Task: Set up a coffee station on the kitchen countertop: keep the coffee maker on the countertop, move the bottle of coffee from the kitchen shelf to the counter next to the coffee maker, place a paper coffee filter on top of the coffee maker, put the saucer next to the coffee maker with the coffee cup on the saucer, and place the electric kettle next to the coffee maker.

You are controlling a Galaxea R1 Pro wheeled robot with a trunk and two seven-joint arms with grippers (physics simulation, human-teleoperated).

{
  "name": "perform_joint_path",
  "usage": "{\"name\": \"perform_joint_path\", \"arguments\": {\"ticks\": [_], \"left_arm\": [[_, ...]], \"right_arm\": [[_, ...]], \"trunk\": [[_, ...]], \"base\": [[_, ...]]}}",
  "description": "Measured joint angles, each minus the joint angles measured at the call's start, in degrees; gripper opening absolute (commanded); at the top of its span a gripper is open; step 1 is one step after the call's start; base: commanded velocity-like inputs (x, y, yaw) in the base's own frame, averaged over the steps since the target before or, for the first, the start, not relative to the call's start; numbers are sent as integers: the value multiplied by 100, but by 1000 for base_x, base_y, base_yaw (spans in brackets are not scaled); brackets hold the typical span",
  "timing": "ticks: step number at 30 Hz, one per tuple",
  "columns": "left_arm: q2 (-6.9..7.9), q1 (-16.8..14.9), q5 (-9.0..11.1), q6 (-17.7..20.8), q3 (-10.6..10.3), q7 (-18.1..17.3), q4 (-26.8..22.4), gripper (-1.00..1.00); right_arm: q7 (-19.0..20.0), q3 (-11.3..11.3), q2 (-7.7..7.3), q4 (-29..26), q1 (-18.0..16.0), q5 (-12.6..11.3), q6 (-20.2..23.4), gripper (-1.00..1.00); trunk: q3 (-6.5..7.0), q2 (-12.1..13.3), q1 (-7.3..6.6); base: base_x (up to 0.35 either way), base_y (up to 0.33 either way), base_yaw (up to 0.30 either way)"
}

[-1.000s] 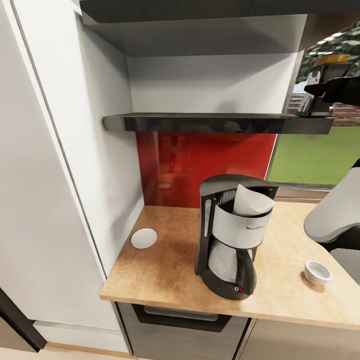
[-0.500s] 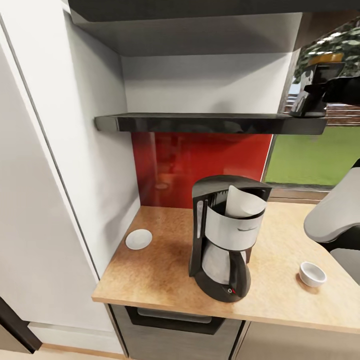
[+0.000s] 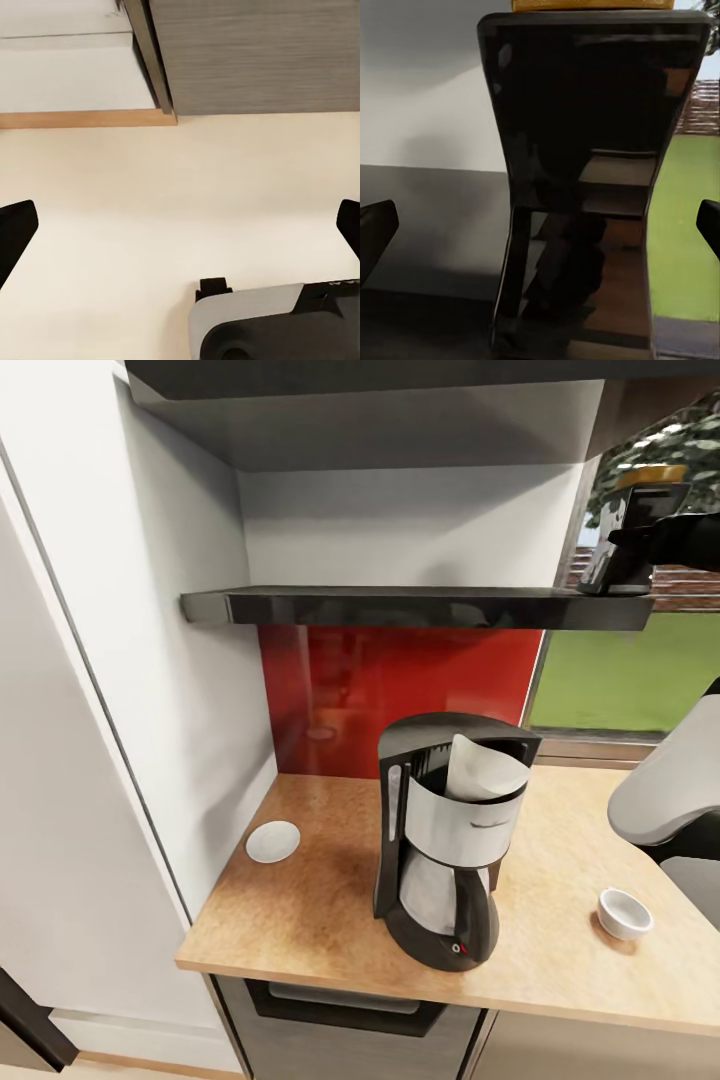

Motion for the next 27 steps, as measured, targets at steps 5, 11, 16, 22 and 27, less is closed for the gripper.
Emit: {"name": "perform_joint_path", "arguments": {"ticks": [5,11,16,22,27], "left_arm": [[0,0,0,2,6,0,0,100],[0,0,0,-1,4,0,0,100],[1,0,0,-1,5,0,0,100],[0,0,0,3,5,0,0,100],[0,0,0,-1,1,0,0,100]], "right_arm": [[0,0,0,-1,0,0,0,100],[0,0,0,-3,0,2,0,100],[0,0,0,-7,0,1,0,100],[0,0,0,-7,0,3,0,100],[2,0,0,-12,0,0,0,100]], "trunk": [[0,0,0],[0,1,0],[0,0,0],[0,0,-1],[0,0,0]], "base": [[46,-1,0],[126,0,0],[10,0,0],[93,0,0],[27,0,0]]}}
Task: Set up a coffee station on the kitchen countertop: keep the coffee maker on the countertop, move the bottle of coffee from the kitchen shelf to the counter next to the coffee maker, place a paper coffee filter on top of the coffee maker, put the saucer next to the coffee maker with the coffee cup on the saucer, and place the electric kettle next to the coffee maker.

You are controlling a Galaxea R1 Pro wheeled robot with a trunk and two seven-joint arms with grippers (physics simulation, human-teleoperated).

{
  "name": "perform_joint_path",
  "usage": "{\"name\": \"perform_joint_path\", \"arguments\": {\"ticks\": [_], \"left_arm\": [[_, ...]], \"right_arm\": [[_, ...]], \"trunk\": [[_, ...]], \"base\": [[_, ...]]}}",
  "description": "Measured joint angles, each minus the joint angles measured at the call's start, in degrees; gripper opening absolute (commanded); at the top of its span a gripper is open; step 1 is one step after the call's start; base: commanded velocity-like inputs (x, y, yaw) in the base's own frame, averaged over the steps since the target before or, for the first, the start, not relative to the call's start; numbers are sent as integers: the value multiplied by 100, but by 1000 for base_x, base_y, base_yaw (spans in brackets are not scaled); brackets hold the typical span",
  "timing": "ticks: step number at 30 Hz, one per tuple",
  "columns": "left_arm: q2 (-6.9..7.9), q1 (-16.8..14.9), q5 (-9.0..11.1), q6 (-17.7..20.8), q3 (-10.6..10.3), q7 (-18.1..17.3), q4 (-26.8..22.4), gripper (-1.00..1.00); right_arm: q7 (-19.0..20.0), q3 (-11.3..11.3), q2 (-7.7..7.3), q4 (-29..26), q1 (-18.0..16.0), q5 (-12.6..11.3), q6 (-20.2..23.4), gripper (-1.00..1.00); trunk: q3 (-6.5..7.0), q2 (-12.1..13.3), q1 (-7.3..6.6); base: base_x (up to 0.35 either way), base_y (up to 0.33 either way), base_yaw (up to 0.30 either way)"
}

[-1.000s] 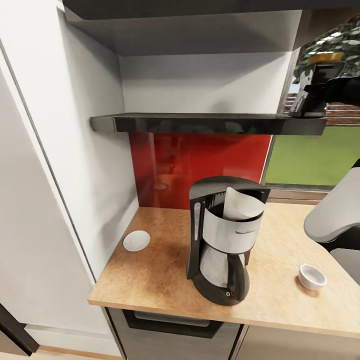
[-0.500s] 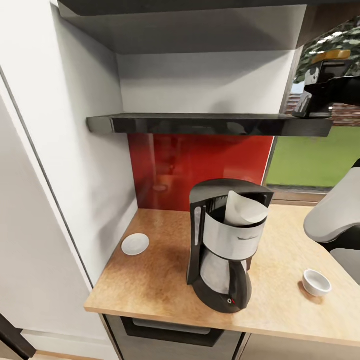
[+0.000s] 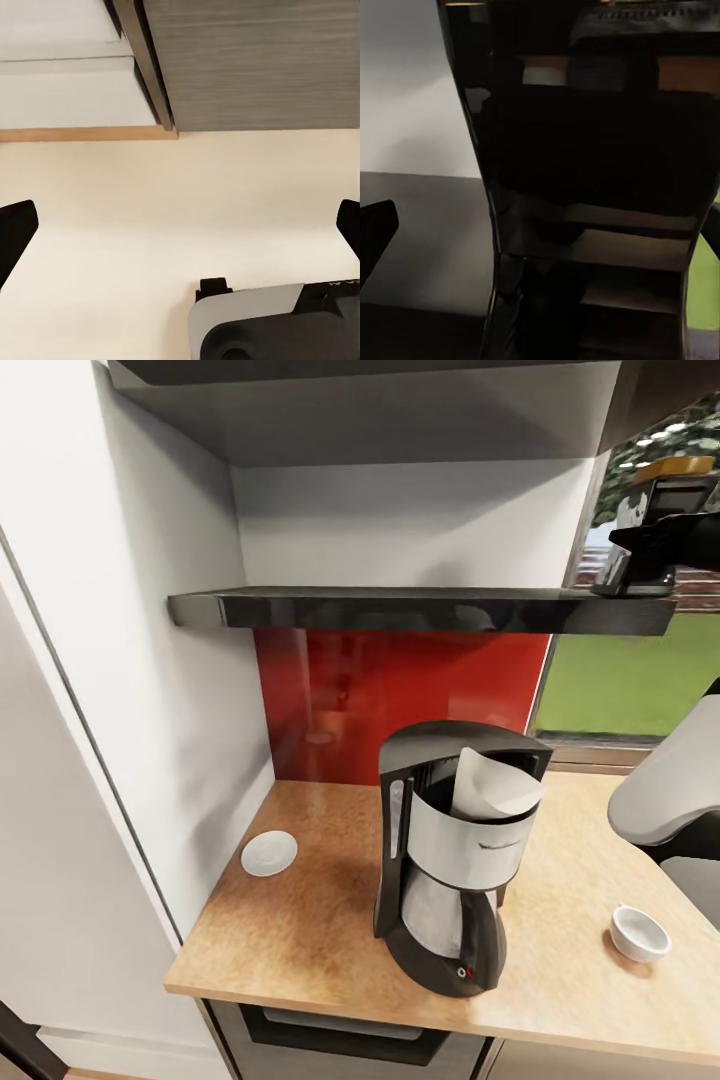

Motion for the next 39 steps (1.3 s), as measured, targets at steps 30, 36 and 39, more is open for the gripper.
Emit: {"name": "perform_joint_path", "arguments": {"ticks": [30,36,39], "left_arm": [[3,7,0,-4,0,0,0,100],[8,9,0,-2,2,0,-2,100],[7,9,5,-4,2,0,0,100]], "right_arm": [[11,-5,0,-12,0,9,-11,-100],[17,0,0,-12,0,8,-16,-100],[13,7,0,1,-1,3,-25,-100]], "trunk": [[0,0,0],[0,0,0],[1,-1,0]], "base": [[13,0,0],[0,0,0],[0,0,0]]}}
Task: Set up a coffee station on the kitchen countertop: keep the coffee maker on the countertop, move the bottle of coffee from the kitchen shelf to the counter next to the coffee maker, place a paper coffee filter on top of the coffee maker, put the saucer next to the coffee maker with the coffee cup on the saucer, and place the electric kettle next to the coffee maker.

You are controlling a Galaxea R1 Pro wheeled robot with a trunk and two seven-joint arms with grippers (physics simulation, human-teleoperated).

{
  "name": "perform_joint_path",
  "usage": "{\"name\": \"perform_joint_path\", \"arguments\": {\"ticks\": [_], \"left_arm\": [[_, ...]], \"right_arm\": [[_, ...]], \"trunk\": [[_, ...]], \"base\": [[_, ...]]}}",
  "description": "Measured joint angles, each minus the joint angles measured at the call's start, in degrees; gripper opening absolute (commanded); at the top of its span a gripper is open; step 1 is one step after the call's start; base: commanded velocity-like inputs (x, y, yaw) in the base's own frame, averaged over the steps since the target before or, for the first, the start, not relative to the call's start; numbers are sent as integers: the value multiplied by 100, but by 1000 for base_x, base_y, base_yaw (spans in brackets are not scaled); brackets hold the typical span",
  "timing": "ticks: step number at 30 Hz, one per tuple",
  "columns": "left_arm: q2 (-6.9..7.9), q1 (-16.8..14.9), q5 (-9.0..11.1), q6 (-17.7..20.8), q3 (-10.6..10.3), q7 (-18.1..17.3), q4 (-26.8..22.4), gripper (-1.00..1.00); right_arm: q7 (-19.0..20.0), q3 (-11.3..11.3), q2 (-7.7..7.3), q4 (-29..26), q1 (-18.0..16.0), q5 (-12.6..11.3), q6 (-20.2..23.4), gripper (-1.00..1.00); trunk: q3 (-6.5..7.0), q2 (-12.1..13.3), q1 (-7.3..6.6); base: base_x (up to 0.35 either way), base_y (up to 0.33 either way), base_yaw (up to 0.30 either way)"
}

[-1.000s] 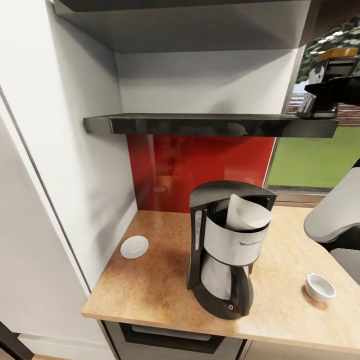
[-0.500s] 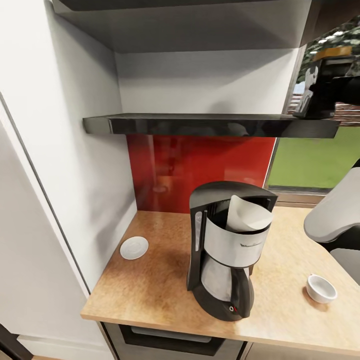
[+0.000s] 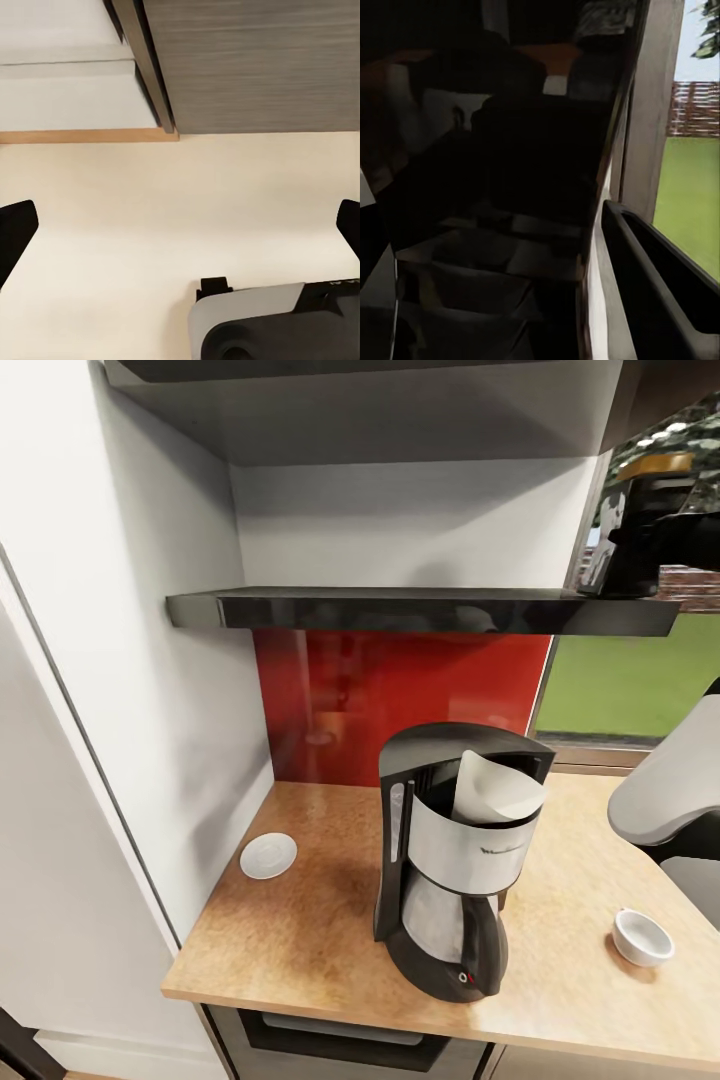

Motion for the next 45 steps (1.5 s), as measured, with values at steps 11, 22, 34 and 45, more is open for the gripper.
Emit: {"name": "perform_joint_path", "arguments": {"ticks": [11,22,34,45], "left_arm": [[-7,0,-4,-2,-4,0,1,100],[-7,8,-5,-2,-4,-1,-11,100],[-6,8,-5,-2,-4,-1,-25,100],[1,9,-5,2,-3,-1,-24,100]], "right_arm": [[2,-7,0,-5,0,-8,17,-100],[4,-1,1,-2,0,-15,19,-100],[3,2,1,2,0,13,21,-100],[2,-13,-88,19,30,283,5,-100]], "trunk": [[0,1,0],[0,1,4],[-1,2,4],[-1,2,3]], "base": [[-1,0,0],[-230,-38,0],[-311,-83,0],[-272,-161,0]]}}
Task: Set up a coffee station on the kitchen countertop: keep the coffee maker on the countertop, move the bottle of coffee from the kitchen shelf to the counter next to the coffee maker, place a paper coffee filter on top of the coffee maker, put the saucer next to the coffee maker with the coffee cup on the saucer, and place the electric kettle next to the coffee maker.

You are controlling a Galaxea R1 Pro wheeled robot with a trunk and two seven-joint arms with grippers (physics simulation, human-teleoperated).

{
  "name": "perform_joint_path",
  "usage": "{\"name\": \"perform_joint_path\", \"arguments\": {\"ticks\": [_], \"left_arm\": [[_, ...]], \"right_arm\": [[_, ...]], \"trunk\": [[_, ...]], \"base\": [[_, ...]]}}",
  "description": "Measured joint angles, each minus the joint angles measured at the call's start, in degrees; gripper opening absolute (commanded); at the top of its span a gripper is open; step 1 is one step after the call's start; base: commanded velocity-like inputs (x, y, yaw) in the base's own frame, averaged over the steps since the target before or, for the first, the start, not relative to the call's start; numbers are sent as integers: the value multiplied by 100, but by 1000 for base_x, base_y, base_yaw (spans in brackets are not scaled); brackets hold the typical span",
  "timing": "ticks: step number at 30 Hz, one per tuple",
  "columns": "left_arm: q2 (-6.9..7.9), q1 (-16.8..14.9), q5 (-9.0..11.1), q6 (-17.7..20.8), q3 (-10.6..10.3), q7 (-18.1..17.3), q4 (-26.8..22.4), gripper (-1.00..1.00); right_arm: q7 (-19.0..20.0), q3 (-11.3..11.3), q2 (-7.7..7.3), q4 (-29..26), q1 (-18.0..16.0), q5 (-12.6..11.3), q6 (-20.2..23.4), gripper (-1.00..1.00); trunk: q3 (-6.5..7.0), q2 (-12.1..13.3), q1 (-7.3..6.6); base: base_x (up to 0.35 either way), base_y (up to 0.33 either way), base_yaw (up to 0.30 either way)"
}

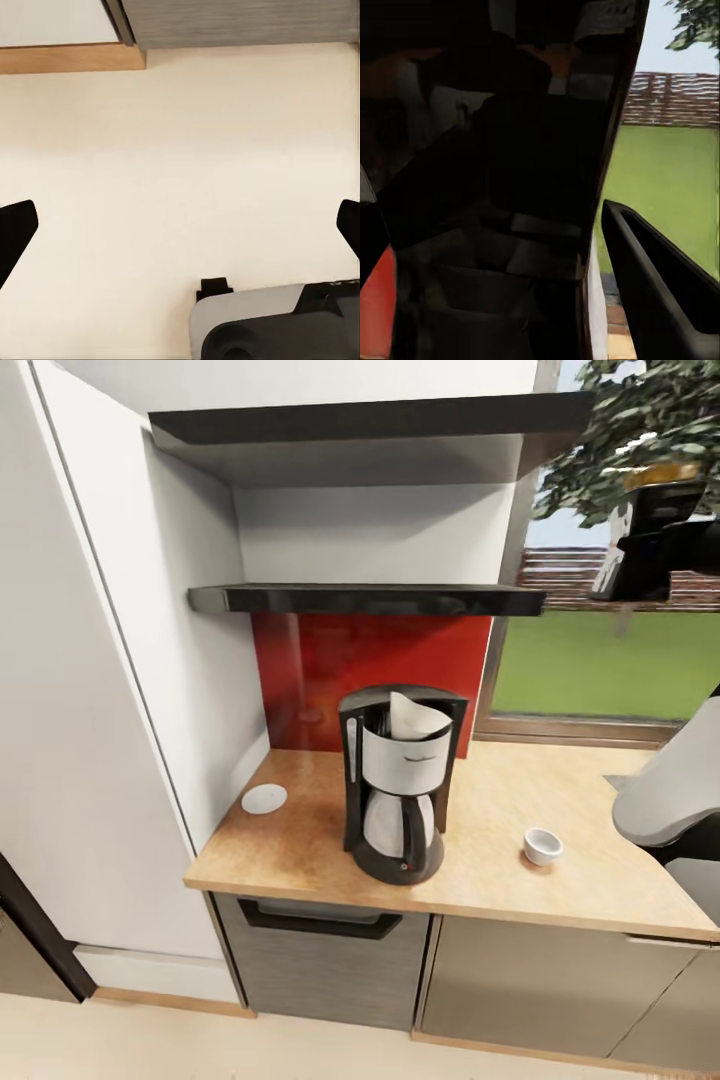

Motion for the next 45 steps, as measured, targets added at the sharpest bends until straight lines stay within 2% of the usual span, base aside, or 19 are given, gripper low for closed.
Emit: {"name": "perform_joint_path", "arguments": {"ticks": [3,6,10,11,12,14,19,20,22,25,26,27,28,29,30,33,36,40,45], "left_arm": [[-6,1,0,-1,0,0,11,100],[-8,0,0,-1,0,1,16,100],[-15,-1,0,2,0,1,23,100],[-16,0,0,1,0,1,24,100],[-18,-1,0,2,-1,1,23,100],[-23,-1,0,2,0,1,24,100],[-25,0,0,1,0,5,24,100],[-25,0,1,3,0,8,23,100],[-26,0,0,2,0,9,26,100],[-26,-1,0,4,0,9,29,100],[-26,-1,0,1,0,9,27,100],[-26,-1,0,-1,0,9,26,100],[-26,0,0,-3,0,9,28,100],[-26,-1,0,-3,0,9,30,100],[-26,-1,0,-4,1,9,32,100],[-26,-1,0,-5,5,10,34,100],[-26,-1,0,-5,8,10,33,100],[-26,-2,0,-5,7,10,35,100],[-26,-2,-1,-5,5,10,35,100]], "right_arm": [[-2,-16,-294,23,108,247,-43,-100],[-1,-25,-496,40,310,243,-27,-100],[-6,-34,-593,128,794,212,-30,-100],[-7,-32,-601,168,1070,143,-9,-100],[-13,-36,-602,193,1215,250,-87,-100],[-17,-37,-587,292,1629,182,-274,-100],[-127,-144,-558,805,2017,163,-1005,-100],[-190,-499,-549,1162,2066,197,-1345,-100],[-215,-990,-527,1564,2086,140,-1757,-100],[-268,-1405,-511,2031,2097,97,-2349,-100],[-359,-1489,-507,2209,2098,89,-2567,-100],[-670,-1561,-500,2473,2101,100,-2842,-100],[-1347,-1607,-480,2839,2101,109,-3109,-100],[-1549,-1610,-473,2947,2100,50,-3162,-100],[-2143,-1619,-456,3306,2101,-22,-3379,-100],[-2511,-1617,-425,3697,2100,-253,-3653,-100],[-2645,-1617,-408,3922,2100,-339,-3790,-100],[-3025,-1608,-245,4224,2099,-425,-4065,-100],[-3121,-1601,0,4315,2100,-410,-4471,-100]], "trunk": [[0,-1,-1],[-1,0,-2],[-1,2,-2],[-1,-5,-5],[-2,6,0],[-2,2,-2],[-1,0,-3],[-2,-1,-3],[-1,0,-3],[-1,1,-2],[-1,1,-2],[-1,1,-3],[-1,2,-2],[0,1,-2],[-1,0,-3],[0,1,-2],[0,0,-3],[0,0,-3],[0,0,-3]], "base": [[-171,-101,0],[-49,-24,0],[-10,-5,0],[-4,-2,0],[-2,-1,0],[-1,-1,0],[0,0,0],[0,0,0],[0,0,0],[0,0,0],[0,0,0],[0,0,0],[0,0,0],[0,0,0],[0,0,0],[0,0,0],[0,0,0],[0,0,0],[0,0,0]]}}
